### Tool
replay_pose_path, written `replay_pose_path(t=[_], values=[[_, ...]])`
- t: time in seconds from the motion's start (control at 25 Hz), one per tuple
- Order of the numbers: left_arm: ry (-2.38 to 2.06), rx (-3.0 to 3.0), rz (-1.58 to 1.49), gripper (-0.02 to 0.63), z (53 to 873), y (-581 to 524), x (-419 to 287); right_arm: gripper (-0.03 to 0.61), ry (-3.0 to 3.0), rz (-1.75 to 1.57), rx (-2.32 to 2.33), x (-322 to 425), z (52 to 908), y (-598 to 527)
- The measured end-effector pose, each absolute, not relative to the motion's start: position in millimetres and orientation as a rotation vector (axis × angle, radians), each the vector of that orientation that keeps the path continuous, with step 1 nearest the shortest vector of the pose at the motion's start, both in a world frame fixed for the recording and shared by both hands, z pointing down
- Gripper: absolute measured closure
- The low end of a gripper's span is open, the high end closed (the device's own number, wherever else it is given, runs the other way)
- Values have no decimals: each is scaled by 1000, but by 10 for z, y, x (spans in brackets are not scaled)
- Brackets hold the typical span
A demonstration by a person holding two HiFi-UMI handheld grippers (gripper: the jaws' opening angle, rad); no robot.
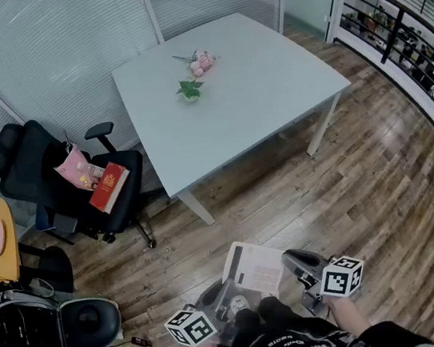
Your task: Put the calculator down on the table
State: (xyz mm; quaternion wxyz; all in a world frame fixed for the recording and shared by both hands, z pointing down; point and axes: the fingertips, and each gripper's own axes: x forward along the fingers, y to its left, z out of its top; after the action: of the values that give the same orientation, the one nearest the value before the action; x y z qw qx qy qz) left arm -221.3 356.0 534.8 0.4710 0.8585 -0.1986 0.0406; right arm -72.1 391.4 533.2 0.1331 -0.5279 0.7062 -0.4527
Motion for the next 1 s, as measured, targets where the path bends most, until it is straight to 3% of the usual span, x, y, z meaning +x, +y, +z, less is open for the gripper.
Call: replay_pose_path(t=[1.0], values=[[-398, 2150, 132, 551, 5173, 3734, -3115, 511, 1899, -1239, -1618, -1637, 5200, 4195]])
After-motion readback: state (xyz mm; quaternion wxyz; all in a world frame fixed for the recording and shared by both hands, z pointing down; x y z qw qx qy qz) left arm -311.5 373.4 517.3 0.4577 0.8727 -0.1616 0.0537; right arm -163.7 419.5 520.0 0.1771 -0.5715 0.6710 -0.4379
